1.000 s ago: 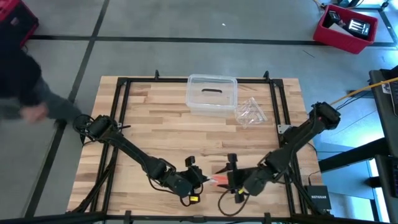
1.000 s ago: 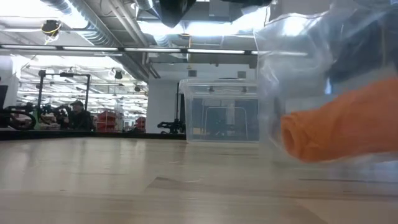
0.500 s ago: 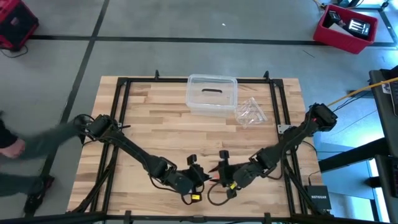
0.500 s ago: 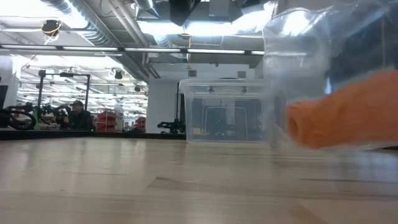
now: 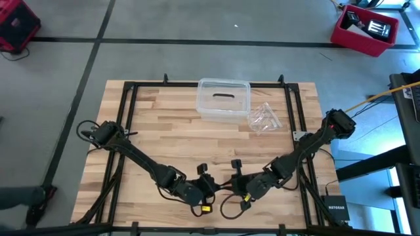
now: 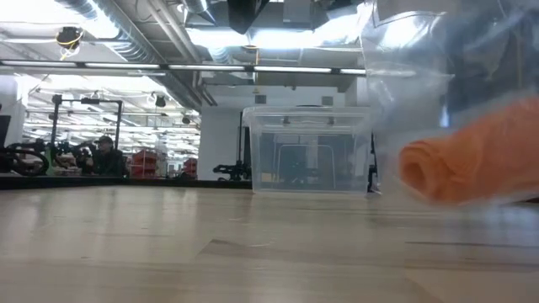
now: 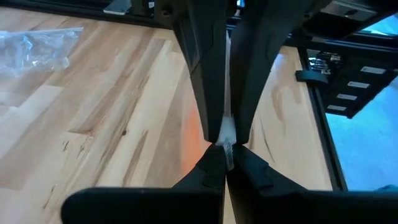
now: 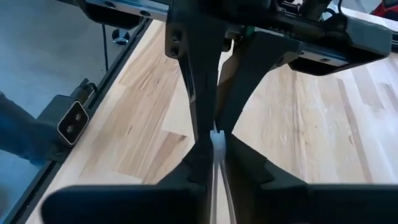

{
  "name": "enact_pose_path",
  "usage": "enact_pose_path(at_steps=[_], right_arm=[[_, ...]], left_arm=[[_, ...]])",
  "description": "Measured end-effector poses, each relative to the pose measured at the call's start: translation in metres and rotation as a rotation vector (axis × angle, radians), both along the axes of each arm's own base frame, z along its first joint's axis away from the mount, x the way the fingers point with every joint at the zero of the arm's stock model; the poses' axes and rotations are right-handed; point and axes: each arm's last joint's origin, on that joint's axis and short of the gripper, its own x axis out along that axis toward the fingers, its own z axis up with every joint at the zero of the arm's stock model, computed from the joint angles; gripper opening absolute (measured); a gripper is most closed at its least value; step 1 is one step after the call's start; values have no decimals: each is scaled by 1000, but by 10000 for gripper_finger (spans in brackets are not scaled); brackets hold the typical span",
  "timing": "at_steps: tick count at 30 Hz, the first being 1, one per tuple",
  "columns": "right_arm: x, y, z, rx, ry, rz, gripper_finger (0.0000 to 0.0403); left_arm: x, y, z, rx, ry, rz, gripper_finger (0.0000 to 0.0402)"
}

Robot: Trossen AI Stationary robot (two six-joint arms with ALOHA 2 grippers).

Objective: Roll bandage
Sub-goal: Close the transparent zip bag

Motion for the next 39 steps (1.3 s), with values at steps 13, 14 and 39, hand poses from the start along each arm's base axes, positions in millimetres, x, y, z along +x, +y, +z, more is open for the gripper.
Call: enact_pose_path(at_steps=[13,14,39], right_arm=[[-21,-4,8,-16,93,-8,20],[-22,-6,10,-13,98,-20,23],[-23,-7,12,-12,84,-38,24]], left_arm=[[-9,-12,-1,47,-7,18,0],[-10,-14,-1,47,-7,14,0],[10,14,5,25,-64,85,91]])
